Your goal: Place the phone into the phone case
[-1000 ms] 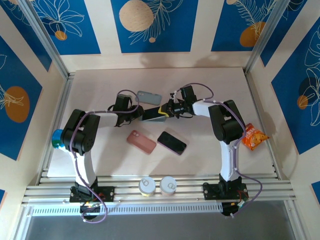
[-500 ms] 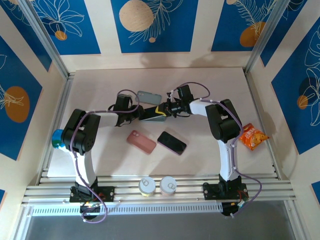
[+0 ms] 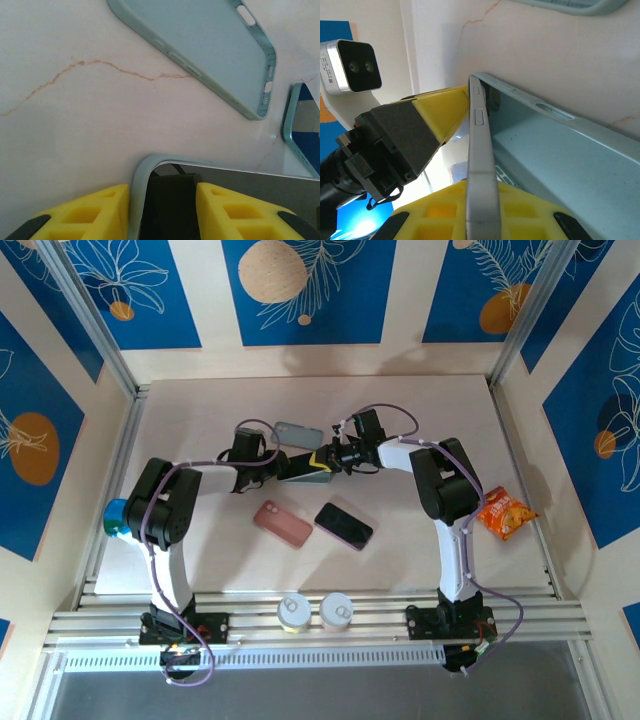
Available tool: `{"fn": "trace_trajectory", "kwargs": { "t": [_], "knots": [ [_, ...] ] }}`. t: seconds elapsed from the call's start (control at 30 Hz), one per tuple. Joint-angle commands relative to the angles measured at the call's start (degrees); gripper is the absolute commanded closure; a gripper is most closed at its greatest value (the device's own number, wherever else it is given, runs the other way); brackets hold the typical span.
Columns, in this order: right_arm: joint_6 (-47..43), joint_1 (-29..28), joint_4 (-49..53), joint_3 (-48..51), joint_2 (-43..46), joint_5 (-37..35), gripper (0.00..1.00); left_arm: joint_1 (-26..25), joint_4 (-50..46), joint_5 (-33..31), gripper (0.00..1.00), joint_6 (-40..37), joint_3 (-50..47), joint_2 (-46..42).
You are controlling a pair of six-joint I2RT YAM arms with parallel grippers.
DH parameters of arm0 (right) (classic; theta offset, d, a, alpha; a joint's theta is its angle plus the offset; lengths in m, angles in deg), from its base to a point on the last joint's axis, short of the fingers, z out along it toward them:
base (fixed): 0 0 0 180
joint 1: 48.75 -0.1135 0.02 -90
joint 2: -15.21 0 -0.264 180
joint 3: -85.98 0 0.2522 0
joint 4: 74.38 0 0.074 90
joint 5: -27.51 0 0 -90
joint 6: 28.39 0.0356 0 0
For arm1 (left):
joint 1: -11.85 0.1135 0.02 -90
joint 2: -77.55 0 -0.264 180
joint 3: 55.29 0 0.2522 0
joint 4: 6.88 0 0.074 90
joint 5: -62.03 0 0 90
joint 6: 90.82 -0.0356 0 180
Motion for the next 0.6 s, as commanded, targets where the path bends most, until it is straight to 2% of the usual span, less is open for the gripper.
{"fn": "trace_trajectory", "kwargs": {
  "t": [0.0, 0.13, 0.57],
  "knots": [
    [-1.4, -1.5, 6.5, -1.0, -1.5, -2.5, 0.97, -3.6, 3.9, 4.1, 0.62, 1.2, 0.5, 2.4],
    [-2.6, -1.5, 9.2, -1.9, -0.8, -3.1, 0.89, -3.6, 4.3, 4.0, 0.62, 1.2, 0.0, 1.9],
    [-4.5, -2.2, 16.3, -4.2, 1.2, -6.6, 0.73, -4.2, 5.3, 3.6, 0.62, 1.2, -2.1, 0.1]
  ]
}}
